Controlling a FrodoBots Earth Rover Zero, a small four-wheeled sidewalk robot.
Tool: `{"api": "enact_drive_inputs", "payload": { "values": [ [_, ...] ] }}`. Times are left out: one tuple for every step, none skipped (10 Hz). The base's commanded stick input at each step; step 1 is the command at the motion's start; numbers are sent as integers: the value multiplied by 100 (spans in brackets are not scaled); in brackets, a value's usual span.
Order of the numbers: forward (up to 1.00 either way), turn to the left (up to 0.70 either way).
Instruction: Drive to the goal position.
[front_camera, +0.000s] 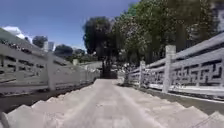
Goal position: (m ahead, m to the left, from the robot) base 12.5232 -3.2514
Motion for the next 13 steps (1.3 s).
{"api": "enact_drive_inputs", "payload": {
  "values": [
    [45,0],
    [45,0],
    [45,0],
    [45,0],
    [45,0],
    [45,0],
    [45,5],
    [45,24],
    [45,14],
    [45,3],
    [45,0],
    [45,0],
    [45,0]
  ]
}}
